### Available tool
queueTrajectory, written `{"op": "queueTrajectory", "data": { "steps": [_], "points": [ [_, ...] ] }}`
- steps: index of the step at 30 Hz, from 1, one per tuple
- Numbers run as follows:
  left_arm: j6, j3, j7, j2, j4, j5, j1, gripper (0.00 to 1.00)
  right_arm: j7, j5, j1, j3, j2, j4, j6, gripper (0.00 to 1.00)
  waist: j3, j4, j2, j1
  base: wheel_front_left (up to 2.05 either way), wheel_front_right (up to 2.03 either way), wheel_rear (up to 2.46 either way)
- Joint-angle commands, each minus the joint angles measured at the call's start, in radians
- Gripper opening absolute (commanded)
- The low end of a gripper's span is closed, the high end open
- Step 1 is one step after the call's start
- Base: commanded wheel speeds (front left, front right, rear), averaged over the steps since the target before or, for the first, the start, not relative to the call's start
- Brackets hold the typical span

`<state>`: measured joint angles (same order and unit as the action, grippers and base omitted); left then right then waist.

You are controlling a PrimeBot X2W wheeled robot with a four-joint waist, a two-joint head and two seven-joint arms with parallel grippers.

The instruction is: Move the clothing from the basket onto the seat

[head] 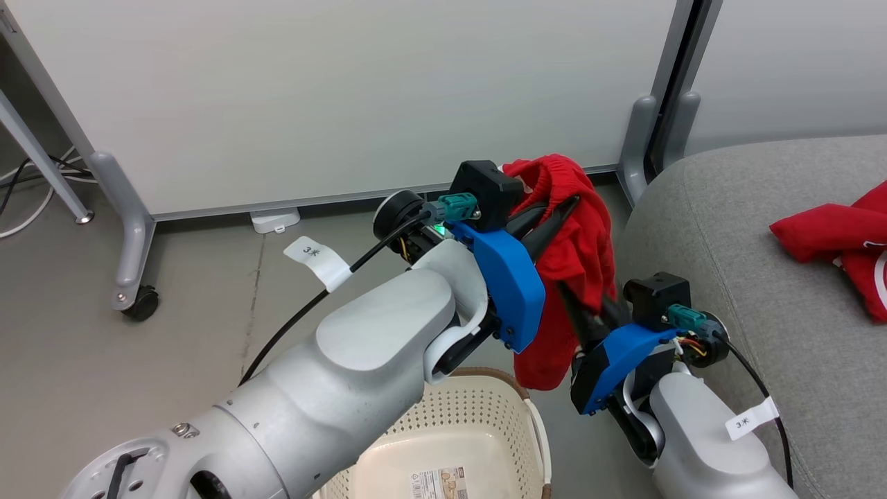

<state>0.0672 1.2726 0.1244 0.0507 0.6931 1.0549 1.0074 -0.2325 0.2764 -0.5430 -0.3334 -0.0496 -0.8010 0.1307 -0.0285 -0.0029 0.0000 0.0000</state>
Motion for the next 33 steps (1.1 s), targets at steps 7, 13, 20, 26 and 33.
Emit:
{"op": "queueTrajectory", "data": {
  "steps": [7,13,20,26,33],
  "points": [
    [-0.006,0.002,0.0,0.0,0.017,0.002,-0.001,0.0,-0.022,0.021,-0.029,-0.021,-0.002,-0.049,0.0,0.0,0.007,-0.009,0.0,0.0,0.0,0.0,0.0],
    [-0.005,0.004,0.0,0.0,0.016,0.0,-0.002,0.0,-0.028,0.039,-0.034,-0.039,-0.002,-0.064,0.0,0.0,0.009,-0.017,0.0,0.0,0.0,0.0,0.0],
    [-0.006,0.005,0.001,0.0,0.017,-0.005,-0.002,0.18,-0.032,0.047,-0.04,-0.048,-0.002,-0.075,0.0,0.0,0.011,-0.019,0.0,0.0,0.0,0.0,0.0],
    [-0.006,0.006,0.008,0.0,0.033,-0.008,-0.006,1.0,-0.033,0.047,-0.047,-0.052,-0.002,-0.082,0.0,0.0,0.013,-0.023,0.0,0.0,0.0,0.0,0.0],
    [-0.008,0.007,0.006,0.0,0.037,-0.002,-0.012,1.0,-0.034,0.05,-0.05,-0.054,-0.002,-0.087,0.0,0.0,0.016,-0.025,0.0,0.0,0.0,0.0,0.0]
  ]
}}
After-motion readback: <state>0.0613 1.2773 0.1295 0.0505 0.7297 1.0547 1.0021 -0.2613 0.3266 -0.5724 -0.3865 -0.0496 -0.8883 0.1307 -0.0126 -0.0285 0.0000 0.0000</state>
